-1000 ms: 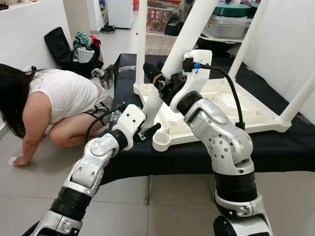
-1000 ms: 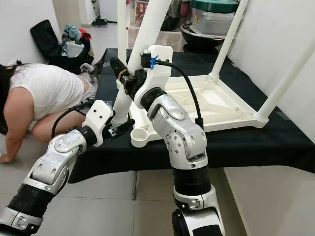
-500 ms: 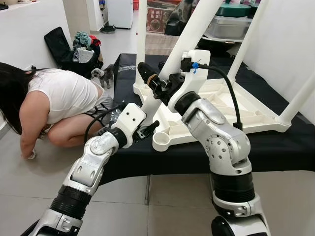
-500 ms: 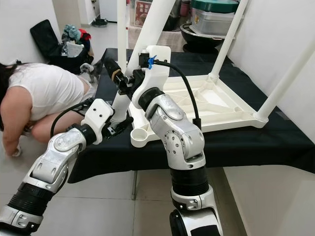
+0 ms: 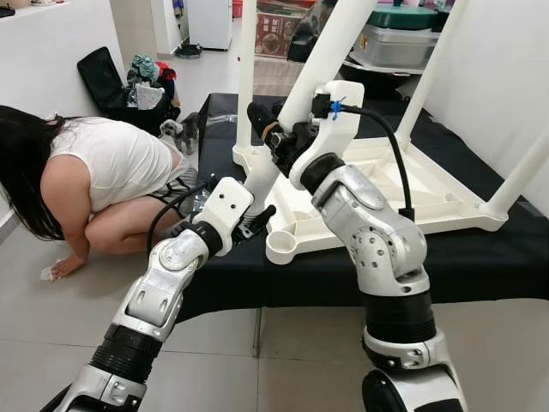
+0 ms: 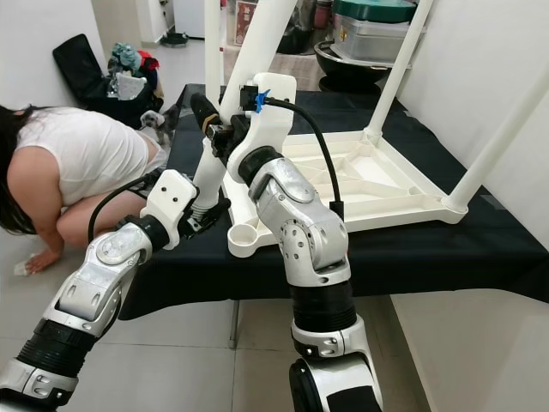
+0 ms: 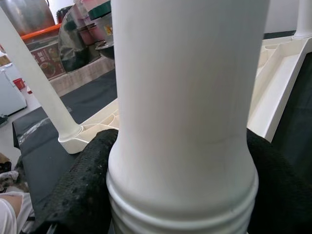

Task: Building children table

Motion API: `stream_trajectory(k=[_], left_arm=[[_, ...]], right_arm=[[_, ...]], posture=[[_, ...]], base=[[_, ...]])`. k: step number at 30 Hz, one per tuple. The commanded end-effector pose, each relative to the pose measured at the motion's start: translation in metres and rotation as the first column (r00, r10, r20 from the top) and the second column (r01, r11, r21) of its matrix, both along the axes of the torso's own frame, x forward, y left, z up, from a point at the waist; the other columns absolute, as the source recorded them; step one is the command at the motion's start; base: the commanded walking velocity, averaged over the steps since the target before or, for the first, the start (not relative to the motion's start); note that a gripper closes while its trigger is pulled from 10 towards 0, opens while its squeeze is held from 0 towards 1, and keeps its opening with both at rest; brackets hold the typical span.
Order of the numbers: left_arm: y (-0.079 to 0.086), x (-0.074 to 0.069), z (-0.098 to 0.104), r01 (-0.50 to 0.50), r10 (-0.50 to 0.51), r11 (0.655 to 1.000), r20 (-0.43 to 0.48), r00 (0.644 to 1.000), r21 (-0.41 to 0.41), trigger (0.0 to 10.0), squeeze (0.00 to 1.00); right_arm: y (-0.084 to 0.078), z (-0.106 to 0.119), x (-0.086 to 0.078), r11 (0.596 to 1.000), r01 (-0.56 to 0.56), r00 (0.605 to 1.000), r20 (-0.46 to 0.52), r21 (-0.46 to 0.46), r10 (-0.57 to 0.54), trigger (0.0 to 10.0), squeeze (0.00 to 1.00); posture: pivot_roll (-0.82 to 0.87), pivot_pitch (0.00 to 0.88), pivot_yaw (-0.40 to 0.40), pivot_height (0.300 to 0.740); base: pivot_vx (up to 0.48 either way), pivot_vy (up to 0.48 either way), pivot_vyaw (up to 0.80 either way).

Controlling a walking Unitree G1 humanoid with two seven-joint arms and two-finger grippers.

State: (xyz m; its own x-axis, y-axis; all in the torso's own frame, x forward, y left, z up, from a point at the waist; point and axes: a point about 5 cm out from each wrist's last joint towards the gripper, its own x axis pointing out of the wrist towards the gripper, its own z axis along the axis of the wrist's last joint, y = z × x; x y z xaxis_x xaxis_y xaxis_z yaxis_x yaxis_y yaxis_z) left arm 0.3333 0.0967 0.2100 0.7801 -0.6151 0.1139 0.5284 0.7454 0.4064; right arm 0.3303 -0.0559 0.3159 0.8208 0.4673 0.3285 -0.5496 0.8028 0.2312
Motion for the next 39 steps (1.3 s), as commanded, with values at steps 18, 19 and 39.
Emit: stream_trajectory(k=[18,19,39], left_arm=[[0.01,0.006,-0.002,-0.043,0.043,0.999,-0.031,0.999,-0.002,10.0,1.0],[0.012,0.007,-0.002,-0.055,0.055,0.998,-0.028,0.998,-0.005,10.0,1.0],[0.001,-0.018,-0.011,-0.053,0.045,0.991,-0.07,0.997,-0.124,10.0,0.0]], right_arm=[[0.0,-0.003,0.006,1.0,0.023,1.0,-0.006,0.012,-0.023,0.0,0.0],[-0.001,-0.002,0.006,1.0,0.025,1.0,-0.005,0.015,-0.025,0.0,0.0],[-0.036,0.01,0.025,0.953,0.261,0.963,0.028,0.152,-0.269,0.0,0.0]], posture=[[0.11,0.049,-0.11,0.74],[0.11,0.049,-0.109,0.74],[0.11,0.043,-0.112,0.74]], base=[[0.0,0.0,0.0],[0.0,0.0,0.0],[0.0,0.0,0.0]])
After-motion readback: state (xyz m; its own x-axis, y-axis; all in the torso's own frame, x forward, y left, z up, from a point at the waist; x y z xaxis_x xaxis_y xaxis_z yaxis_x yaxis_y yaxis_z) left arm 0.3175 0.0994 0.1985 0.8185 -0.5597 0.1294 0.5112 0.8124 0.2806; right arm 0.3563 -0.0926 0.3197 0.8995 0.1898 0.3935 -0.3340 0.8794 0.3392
